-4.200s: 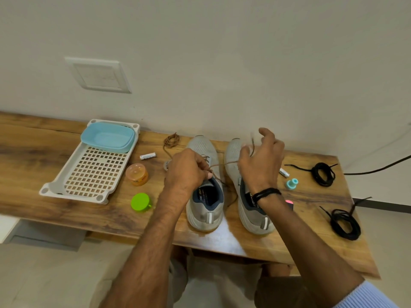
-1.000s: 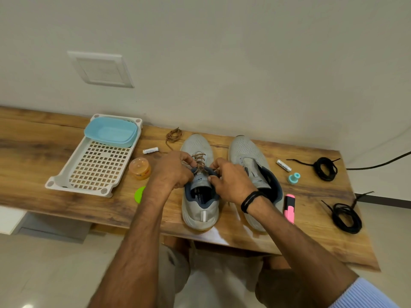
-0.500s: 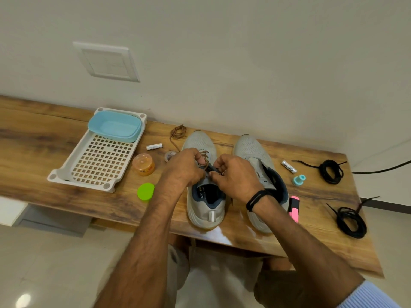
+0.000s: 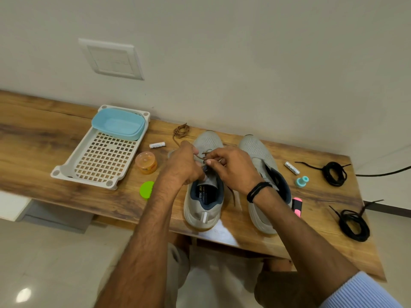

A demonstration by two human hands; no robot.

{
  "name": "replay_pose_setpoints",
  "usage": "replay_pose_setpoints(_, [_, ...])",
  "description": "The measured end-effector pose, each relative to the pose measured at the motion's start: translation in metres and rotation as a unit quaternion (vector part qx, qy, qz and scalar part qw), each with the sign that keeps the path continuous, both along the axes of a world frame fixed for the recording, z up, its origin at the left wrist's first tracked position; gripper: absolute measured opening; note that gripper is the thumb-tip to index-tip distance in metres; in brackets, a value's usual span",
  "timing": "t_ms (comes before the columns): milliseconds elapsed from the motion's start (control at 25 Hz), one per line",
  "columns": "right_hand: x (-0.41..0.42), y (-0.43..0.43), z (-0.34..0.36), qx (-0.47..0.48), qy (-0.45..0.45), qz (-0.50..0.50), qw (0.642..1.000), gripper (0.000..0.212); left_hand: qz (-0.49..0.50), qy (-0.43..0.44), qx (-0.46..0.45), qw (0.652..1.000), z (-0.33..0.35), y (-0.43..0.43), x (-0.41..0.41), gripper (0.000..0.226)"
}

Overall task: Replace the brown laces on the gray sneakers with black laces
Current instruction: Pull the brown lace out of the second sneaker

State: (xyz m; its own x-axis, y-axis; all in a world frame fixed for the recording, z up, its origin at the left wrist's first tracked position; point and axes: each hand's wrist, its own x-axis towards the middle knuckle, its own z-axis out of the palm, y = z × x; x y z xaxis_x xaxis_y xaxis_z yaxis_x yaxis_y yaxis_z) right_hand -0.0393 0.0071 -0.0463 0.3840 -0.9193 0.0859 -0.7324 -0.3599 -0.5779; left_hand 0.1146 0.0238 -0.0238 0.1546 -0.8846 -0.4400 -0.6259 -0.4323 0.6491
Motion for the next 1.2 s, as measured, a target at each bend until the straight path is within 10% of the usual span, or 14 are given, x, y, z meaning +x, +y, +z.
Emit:
replay_pose_setpoints(320, [0.014, -0.018, 0.013, 0.003, 0.17, 0.099, 0.98, 0.012, 0.023, -0.005, -0.02, 1.0, 0.006, 0.004, 0.001, 0.062])
replay_pose_setpoints(680, [0.007, -0.016, -0.005, 0.119, -0.011, -0.194, 0.974, 0.027, 0.005, -0.092, -0.037, 0.995, 0.002, 0.008, -0.003, 0.017])
replay_pose_setpoints(1000, [-0.001, -0.015, 0.006, 0.084, 0.051, 0.08, 0.992, 0.025, -0.032, -0.146, -0.057, 0.987, 0.007, 0.007, -0.006, 0.016])
replay_pose_setpoints(1200, [0.004, -0.023, -0.014, 0.06, 0.046, -0.101, 0.992, 0.014, -0.014, -0.123, -0.037, 0.992, 0.005, 0.008, -0.006, 0.018])
